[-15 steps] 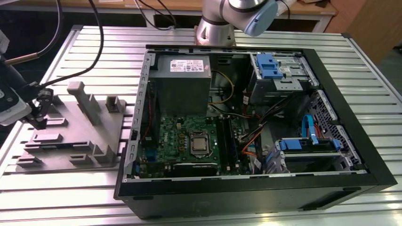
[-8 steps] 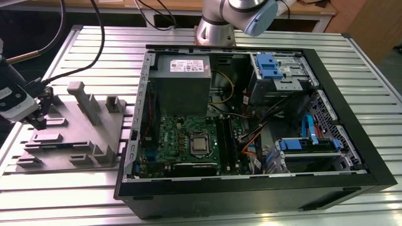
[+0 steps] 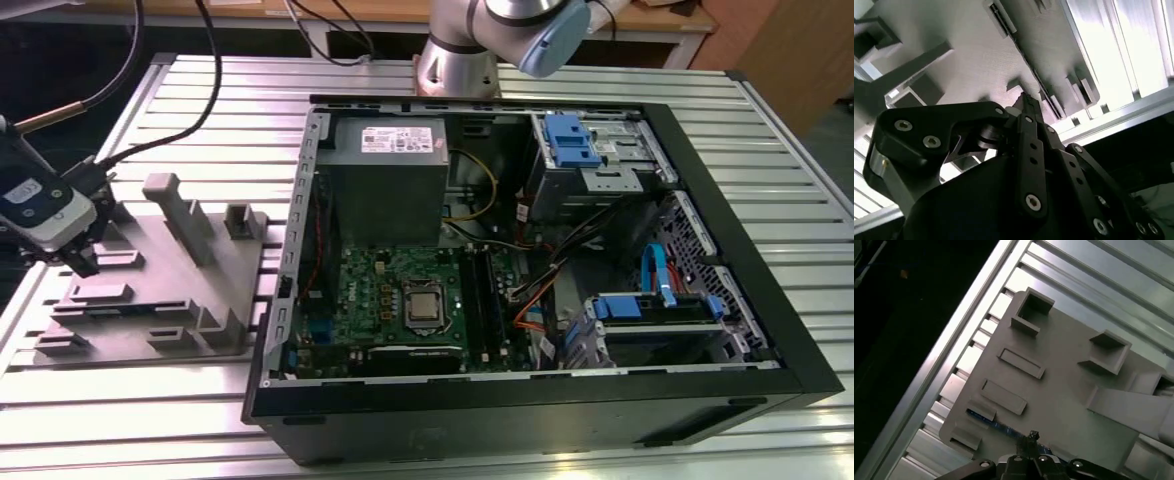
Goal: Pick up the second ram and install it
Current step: 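Pick up the second ram and move it above second insertion slot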
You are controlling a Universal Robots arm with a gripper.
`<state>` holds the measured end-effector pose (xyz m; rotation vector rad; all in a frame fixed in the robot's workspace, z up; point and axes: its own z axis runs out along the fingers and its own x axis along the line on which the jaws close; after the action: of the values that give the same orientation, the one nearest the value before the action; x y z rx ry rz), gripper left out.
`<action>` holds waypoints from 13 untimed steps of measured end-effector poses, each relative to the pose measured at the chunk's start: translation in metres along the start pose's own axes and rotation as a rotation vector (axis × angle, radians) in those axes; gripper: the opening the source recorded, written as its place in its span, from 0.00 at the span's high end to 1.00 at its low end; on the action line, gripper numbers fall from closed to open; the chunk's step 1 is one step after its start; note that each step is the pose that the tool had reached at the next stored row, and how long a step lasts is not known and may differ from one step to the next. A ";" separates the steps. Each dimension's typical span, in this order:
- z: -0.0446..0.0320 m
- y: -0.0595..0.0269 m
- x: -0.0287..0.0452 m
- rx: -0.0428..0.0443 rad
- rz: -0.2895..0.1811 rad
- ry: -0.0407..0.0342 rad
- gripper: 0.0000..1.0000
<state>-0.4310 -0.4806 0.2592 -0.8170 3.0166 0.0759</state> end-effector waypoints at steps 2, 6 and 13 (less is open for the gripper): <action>0.0005 0.0000 0.0000 -0.0010 -0.036 0.0016 0.93; 0.0015 -0.0001 0.0000 -0.0030 -0.109 0.0047 0.93; 0.0034 -0.0002 0.0001 -0.0064 -0.236 0.0101 0.93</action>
<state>-0.4310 -0.4806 0.2558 -1.1695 2.9044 0.0782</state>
